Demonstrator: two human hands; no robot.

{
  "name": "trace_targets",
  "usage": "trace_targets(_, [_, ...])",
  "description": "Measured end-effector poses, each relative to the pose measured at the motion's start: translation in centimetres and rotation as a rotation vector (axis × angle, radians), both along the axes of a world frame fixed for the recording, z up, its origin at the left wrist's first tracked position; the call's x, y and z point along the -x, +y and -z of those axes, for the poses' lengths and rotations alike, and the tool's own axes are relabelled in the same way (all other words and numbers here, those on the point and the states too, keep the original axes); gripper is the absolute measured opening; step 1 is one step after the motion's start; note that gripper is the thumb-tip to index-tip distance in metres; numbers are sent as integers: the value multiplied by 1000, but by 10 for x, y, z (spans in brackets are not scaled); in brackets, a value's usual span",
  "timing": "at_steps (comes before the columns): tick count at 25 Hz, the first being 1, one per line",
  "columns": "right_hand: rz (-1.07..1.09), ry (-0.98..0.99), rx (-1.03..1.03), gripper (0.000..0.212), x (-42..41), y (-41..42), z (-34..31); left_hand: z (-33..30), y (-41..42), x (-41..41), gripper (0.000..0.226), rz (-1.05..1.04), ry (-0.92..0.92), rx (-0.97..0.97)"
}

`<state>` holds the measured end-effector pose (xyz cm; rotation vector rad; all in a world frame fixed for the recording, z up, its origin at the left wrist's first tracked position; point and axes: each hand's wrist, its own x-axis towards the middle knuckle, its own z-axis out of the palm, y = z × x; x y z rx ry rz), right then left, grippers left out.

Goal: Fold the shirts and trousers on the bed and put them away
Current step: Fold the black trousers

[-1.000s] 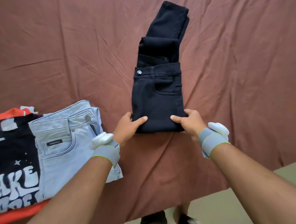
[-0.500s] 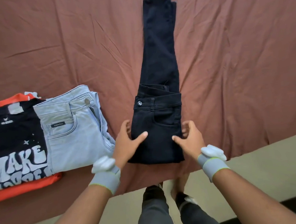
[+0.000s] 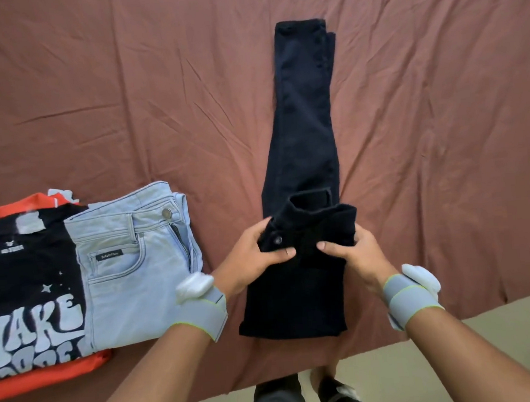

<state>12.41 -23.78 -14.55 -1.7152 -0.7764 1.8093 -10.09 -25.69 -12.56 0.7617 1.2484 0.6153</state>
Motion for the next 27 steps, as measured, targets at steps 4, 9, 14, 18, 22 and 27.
trace_targets(4, [32, 75, 19, 86, -10, 1, -6, -8, 12, 0, 32, 51, -99, 21])
trace_targets(9, [223, 87, -116, 34, -1, 30, -1, -1, 64, -5, 32, -58, -142, -80])
trace_targets(14, [145, 20, -11, 29, -5, 40, 23, 37, 120, -14, 15, -377, 142, 63])
trace_targets(18, [74, -183, -42, 29, -4, 45, 27, 56, 157, -24, 35, -228, 465, 25])
trace_targets(22, [57, -135, 67, 30, 6, 58, 24, 57, 177, -25, 54, -170, 632, 14])
trace_targets(27, [-37, -176, 77, 31, 2, 54, 19, 63, 152, -8, 60, -111, 322, 167])
